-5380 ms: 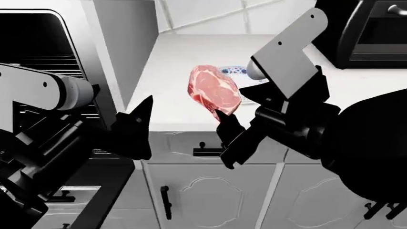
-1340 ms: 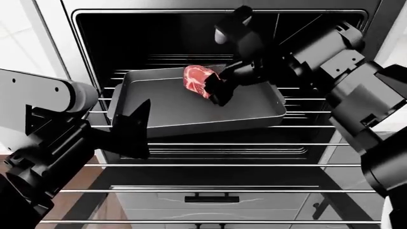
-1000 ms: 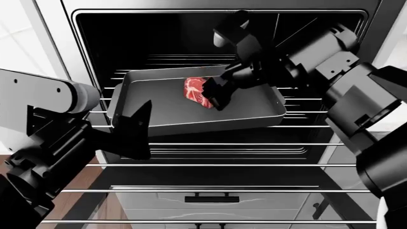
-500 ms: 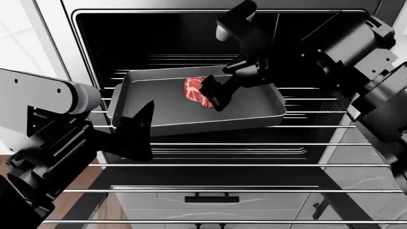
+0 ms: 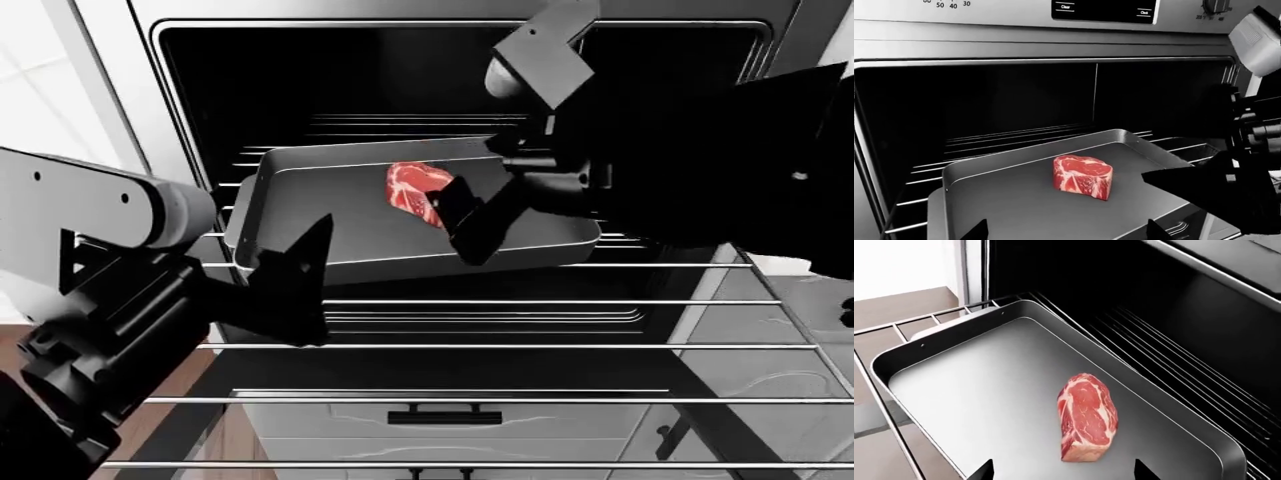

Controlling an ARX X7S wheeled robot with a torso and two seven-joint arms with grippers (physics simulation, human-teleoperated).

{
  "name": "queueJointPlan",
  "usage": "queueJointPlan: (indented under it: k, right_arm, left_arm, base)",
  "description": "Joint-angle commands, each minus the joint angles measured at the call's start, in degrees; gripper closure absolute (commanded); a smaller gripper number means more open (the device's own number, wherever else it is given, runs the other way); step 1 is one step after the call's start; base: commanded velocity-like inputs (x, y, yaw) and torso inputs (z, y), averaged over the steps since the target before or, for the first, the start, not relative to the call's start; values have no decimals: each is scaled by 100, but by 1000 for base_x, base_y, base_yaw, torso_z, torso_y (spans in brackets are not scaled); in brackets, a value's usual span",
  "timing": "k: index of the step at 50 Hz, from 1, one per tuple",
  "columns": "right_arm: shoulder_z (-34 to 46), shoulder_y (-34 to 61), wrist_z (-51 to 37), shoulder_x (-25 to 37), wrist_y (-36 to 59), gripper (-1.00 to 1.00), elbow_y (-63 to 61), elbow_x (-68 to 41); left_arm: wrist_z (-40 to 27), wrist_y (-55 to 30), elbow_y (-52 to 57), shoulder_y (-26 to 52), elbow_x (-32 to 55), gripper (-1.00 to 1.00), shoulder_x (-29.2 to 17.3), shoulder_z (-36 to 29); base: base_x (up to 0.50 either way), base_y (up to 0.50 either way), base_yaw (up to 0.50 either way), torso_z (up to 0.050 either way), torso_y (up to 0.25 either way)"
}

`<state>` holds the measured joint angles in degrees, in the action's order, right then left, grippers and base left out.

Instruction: Place the steak on the top rack of the oven.

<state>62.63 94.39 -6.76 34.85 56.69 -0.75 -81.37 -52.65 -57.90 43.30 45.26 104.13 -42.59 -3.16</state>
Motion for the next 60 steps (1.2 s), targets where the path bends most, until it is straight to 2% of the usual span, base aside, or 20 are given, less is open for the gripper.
queueJointPlan:
  k: [1,5,10,23,35,46,60]
  right_arm:
    - [-399,-355,-1150,603,-89,-100,-1263,-692]
    - [-570,-645,-1652,833,-370,-100,-1775,-908]
    - [-655,-982,-1857,1041,-658,-100,-2165,-905]
    - [-1068,-1705,-2766,1756,-1482,-100,-3349,-1130]
    - [-1360,-1800,-3641,2262,-1825,-100,-4330,-1466]
    - [-1534,-1616,-4438,2400,-1978,-100,-4971,-1789]
    - [-1785,-1327,-5346,2663,-2192,-100,-5591,-2185]
  left_arm:
    - [134,40,94,-93,-125,-100,26,57]
    - [195,84,157,-136,-147,-100,47,105]
    - [339,125,280,-410,-249,-100,55,213]
    - [321,254,325,-342,-96,-100,-27,320]
    - [454,394,397,-468,-63,-100,-120,572]
    - [606,442,536,-654,-157,-100,-228,814]
    - [572,634,822,-678,159,-100,-435,1103]
  base:
    - [0,0,0,0,0]
    - [0,0,0,0,0]
    - [0,0,0,0,0]
    - [0,0,0,0,0]
    - [0,0,0,0,0]
    - [0,0,0,0,0]
    - [0,0,0,0,0]
